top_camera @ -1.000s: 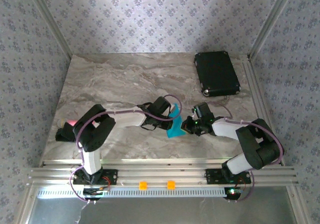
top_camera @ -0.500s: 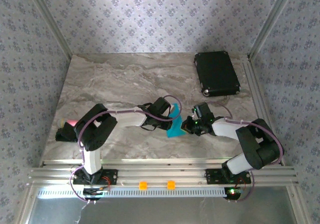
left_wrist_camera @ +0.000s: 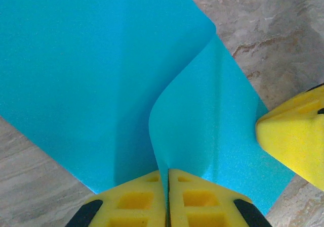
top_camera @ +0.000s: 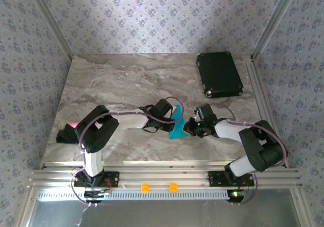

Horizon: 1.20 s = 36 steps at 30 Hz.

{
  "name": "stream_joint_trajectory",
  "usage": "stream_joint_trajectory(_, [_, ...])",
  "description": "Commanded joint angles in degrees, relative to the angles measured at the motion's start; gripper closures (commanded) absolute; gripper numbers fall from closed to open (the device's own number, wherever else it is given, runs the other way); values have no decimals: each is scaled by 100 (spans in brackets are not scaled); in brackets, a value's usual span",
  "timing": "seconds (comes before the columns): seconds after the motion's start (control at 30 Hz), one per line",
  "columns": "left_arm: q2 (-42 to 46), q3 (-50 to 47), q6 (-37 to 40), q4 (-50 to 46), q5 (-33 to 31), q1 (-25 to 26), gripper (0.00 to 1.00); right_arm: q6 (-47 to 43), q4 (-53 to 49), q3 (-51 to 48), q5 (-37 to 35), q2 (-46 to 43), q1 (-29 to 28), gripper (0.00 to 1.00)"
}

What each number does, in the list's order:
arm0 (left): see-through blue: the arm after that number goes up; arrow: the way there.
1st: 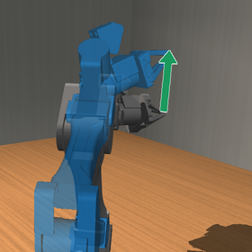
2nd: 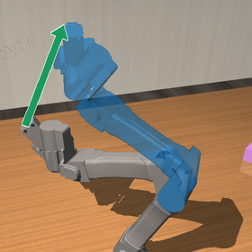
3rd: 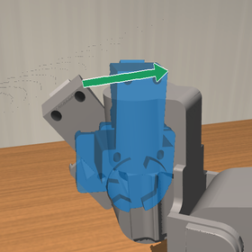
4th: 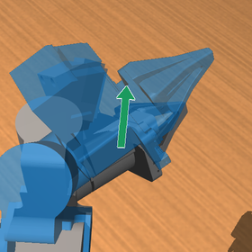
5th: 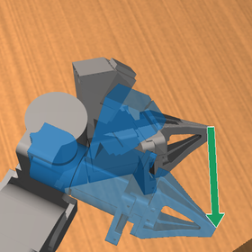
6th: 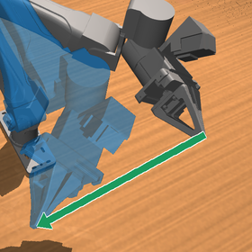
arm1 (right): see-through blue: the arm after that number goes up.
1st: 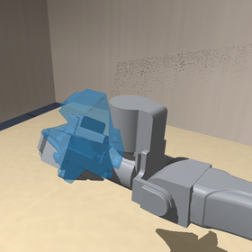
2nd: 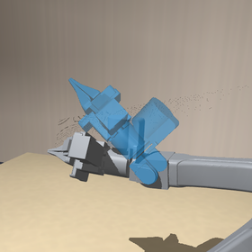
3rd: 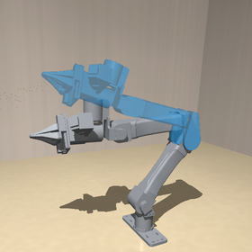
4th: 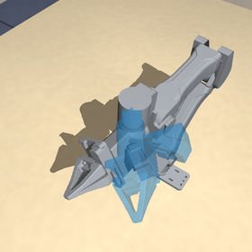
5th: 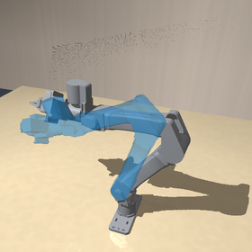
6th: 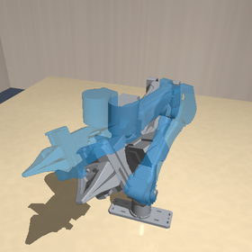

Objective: Fold a paper plane with a square sheet of paper (pick it up from the middle)

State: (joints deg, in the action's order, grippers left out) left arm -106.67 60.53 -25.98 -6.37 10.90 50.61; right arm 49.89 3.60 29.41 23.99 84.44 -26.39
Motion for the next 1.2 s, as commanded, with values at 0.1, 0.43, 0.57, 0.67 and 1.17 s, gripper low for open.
stream_joint_trajectory(0.1, [-3,-9,156,27,-73,-42,91,-127,-601,-67,-208,204,3,98])
stream_joint_trajectory(0.43, [-149,21,172,-62,-94,-50,91,-126,-588,-67,-191,213,18,98])
stream_joint_trajectory(0.57, [-204,27,196,-100,-77,-49,91,-128,-573,-67,-175,232,15,98])
stream_joint_trajectory(0.67, [-203,-15,203,-101,-89,-51,91,-128,-564,-55,-166,232,14,98])
stream_joint_trajectory(1.17, [-242,-121,202,-84,-59,-45,92,241,281,308,245,13,-10,99])
